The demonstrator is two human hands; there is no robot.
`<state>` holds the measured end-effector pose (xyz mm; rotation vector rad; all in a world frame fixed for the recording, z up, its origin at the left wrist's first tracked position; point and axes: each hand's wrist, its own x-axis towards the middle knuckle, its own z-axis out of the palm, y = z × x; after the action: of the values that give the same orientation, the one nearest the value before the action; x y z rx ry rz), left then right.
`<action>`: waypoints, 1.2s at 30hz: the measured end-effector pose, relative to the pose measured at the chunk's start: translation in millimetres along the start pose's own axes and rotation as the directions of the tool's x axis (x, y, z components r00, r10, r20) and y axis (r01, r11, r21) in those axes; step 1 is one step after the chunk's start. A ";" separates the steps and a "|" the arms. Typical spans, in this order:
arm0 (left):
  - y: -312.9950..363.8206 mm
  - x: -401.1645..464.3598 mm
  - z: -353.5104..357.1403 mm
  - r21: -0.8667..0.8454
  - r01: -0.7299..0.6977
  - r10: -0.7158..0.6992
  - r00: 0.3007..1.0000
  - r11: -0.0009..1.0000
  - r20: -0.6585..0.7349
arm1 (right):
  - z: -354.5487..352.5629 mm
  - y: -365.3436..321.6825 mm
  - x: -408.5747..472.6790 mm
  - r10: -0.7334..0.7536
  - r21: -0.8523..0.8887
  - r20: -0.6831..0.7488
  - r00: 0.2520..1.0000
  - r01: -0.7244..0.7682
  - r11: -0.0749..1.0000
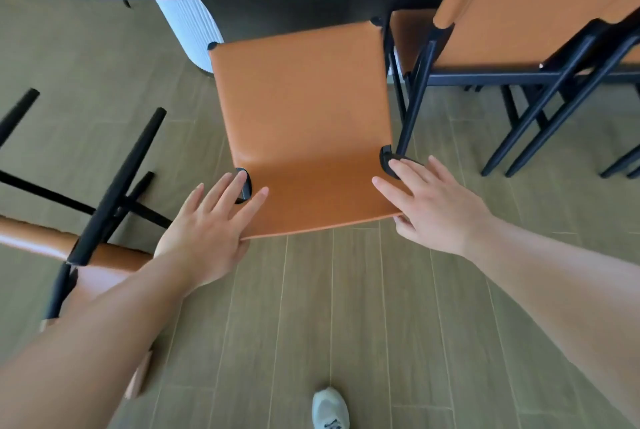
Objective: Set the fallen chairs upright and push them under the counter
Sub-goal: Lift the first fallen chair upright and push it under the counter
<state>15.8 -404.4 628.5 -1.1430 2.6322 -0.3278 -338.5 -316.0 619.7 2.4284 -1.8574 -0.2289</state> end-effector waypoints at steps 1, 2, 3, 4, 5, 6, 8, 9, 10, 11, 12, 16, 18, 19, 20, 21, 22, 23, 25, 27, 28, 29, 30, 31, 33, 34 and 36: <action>-5.2 6.9 -3.6 -0.014 -0.008 0.008 1.000 1.000 -0.011 | -4.2 3.6 6.4 0.008 0.000 0.017 1.000 -0.008 1.000; -9.6 12.9 -6.5 -0.031 -0.018 0.018 1.000 0.999 -0.023 | -7.3 6.6 11.6 0.013 -0.003 0.036 0.999 -0.013 1.000; -13.8 18.0 -8.8 -0.050 -0.022 0.021 0.999 0.999 -0.032 | -9.5 9.5 16.5 0.016 -0.006 0.051 0.999 -0.015 1.000; -17.9 22.9 -10.9 -0.064 -0.022 0.019 0.999 0.998 -0.042 | -11.4 12.4 21.4 0.018 -0.008 0.062 0.998 -0.018 1.000; -21.4 27.2 -12.7 -0.075 -0.023 0.020 0.999 0.997 -0.049 | -13.5 15.1 26.1 0.020 -0.009 0.072 0.997 -0.020 1.000; -24.4 30.9 -14.1 -0.083 -0.026 0.022 0.998 0.996 -0.050 | -15.7 17.9 30.5 0.021 -0.010 0.081 0.997 -0.020 1.000; -31.0 38.3 -16.5 -0.090 -0.039 0.034 0.998 0.995 -0.060 | -20.7 23.5 39.4 0.018 -0.014 0.089 0.996 -0.017 1.000; -33.9 41.9 -17.9 -0.089 -0.045 0.040 0.997 0.995 -0.066 | -23.5 25.7 43.0 0.016 -0.013 0.092 0.996 -0.015 1.000; -37.0 45.8 -19.8 -0.089 -0.048 0.042 0.997 0.995 -0.068 | -26.3 27.6 46.5 0.015 -0.008 0.095 0.995 -0.014 1.000; -40.0 49.2 -21.8 -0.096 -0.043 0.037 0.997 0.994 -0.064 | -28.7 29.5 50.2 0.016 -0.001 0.095 0.995 -0.016 1.000; -42.9 52.6 -23.6 -0.102 -0.035 0.029 0.998 0.994 -0.055 | -31.0 31.2 54.1 0.018 0.004 0.093 0.995 -0.019 1.000; -53.0 68.3 -26.1 -0.089 -0.015 0.014 1.000 0.996 -0.012 | -39.6 39.2 70.3 0.034 0.015 0.090 0.995 -0.036 0.999; -58.3 76.6 -25.4 -0.088 -0.010 0.009 1.000 0.996 -0.008 | -43.1 43.6 77.4 0.047 0.027 0.089 0.995 -0.049 0.998; -61.6 81.2 -25.3 -0.087 -0.008 0.007 1.000 0.996 -0.010 | -43.9 46.1 81.4 0.050 0.029 0.084 0.995 -0.053 0.998; -65.2 85.8 -25.3 -0.089 -0.008 0.007 1.000 0.996 -0.013 | -44.2 48.6 86.1 0.047 0.024 0.074 0.996 -0.049 0.999; -68.9 90.3 -25.4 -0.091 -0.011 0.009 1.000 0.996 -0.016 | -44.3 51.3 91.3 0.042 0.016 0.065 0.997 -0.043 0.999; -72.4 94.7 -25.6 -0.091 -0.015 0.013 1.000 0.996 -0.018 | -44.2 54.3 96.7 0.039 0.013 0.058 0.998 -0.040 0.999; -75.8 99.6 -26.3 -0.086 -0.018 0.017 1.000 0.996 -0.019 | -44.7 58.0 102.0 0.039 0.011 0.052 0.998 -0.040 0.999; -84.4 110.2 -27.9 -0.073 -0.024 0.023 1.000 0.997 -0.016 | -47.9 64.5 113.3 0.039 0.007 0.044 0.998 -0.040 0.999; -92.5 121.7 -29.5 -0.076 -0.032 0.030 0.999 0.997 -0.027 | -51.6 71.2 124.8 0.038 0.013 0.038 0.999 -0.039 0.999; -96.4 127.6 -30.2 -0.082 -0.034 0.031 0.999 0.996 -0.034 | -53.1 74.6 130.9 0.038 0.016 0.035 0.999 -0.039 0.999; -100.1 133.5 -30.8 -0.089 -0.036 0.032 0.999 0.995 -0.037 | -54.8 77.7 136.8 0.042 0.014 0.035 0.999 -0.042 0.999; -103.8 139.3 -31.3 -0.092 -0.038 0.035 0.999 0.995 -0.036 | -56.7 80.7 142.5 0.049 0.011 0.035 0.998 -0.050 0.999; -107.5 145.4 -31.5 -0.093 -0.042 0.039 0.999 0.995 -0.035 | -59.0 84.2 148.0 0.056 0.011 0.035 0.998 -0.057 0.998; -116.1 158.2 -31.1 -0.091 -0.049 0.046 0.998 0.995 -0.036 | -63.9 91.2 160.1 0.055 0.026 0.043 0.998 -0.056 0.998; -120.6 164.5 -31.3 -0.089 -0.055 0.053 0.998 0.994 -0.034 | -65.9 94.5 166.4 0.051 0.034 0.052 0.997 -0.053 0.998; -128.7 177.3 -31.7 -0.077 -0.070 0.067 0.997 0.995 -0.034 | -67.1 102.6 179.7 0.042 0.040 0.061 0.997 -0.045 0.998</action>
<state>-23.6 -617.8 672.6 -1.0763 2.7264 -0.2334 -379.3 -518.3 688.3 2.4306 -1.9569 -0.2669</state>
